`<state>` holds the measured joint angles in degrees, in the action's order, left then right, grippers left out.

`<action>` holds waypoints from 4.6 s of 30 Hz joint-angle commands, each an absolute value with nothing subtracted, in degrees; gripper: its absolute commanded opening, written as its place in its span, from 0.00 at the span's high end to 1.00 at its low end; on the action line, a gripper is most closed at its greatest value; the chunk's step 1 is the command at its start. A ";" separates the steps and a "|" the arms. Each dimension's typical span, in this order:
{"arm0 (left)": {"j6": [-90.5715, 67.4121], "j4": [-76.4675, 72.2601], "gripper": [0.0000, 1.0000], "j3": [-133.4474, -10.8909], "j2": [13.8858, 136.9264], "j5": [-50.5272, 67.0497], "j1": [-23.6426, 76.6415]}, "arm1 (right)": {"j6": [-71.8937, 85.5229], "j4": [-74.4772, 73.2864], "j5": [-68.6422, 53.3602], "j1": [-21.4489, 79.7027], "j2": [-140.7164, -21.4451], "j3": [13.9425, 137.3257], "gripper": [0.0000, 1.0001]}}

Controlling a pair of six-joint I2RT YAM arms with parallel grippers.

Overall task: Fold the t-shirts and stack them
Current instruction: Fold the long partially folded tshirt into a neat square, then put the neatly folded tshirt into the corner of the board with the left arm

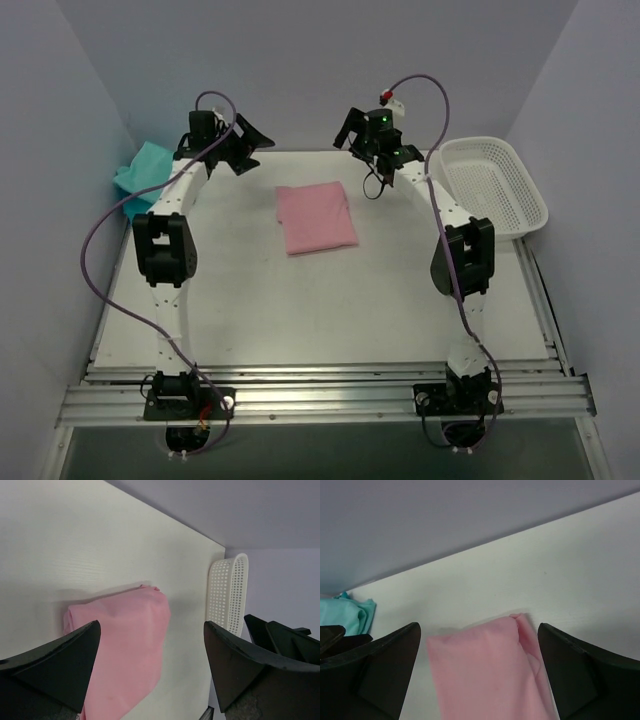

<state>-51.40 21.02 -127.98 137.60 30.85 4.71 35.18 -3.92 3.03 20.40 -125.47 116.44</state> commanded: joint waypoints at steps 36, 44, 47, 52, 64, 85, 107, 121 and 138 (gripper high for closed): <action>-50.88 7.22 0.10 -81.66 125.07 10.99 17.93 | 33.49 -8.52 12.83 20.48 -72.70 66.27 0.00; -55.80 2.11 0.88 -77.52 127.43 9.14 19.16 | 32.96 -10.28 13.80 19.95 -67.77 63.55 0.00; -57.21 0.97 0.98 -76.82 128.23 8.96 19.60 | 32.78 -10.81 14.59 19.69 -66.45 63.11 0.00; -57.04 -0.88 0.98 -76.55 127.71 7.91 19.86 | 32.87 -10.72 14.33 19.42 -65.74 62.40 0.00; -34.12 28.37 0.98 -104.31 126.56 9.23 16.53 | 33.57 -8.09 12.49 19.42 -65.30 59.16 0.00; -20.74 52.73 0.98 -145.18 145.45 7.12 4.66 | 32.61 -4.66 6.33 19.60 -62.58 51.24 0.00; -20.21 57.31 0.98 -160.66 148.62 6.15 -3.42 | 31.82 0.43 2.55 19.69 -61.97 45.97 0.00; -20.04 49.66 0.98 -163.56 144.58 2.73 -12.39 | 31.99 3.60 0.97 20.30 -63.01 42.98 0.00; -22.32 45.44 0.98 -160.76 142.73 3.51 -19.33 | 32.34 3.60 4.75 23.91 -64.78 43.51 0.00</action>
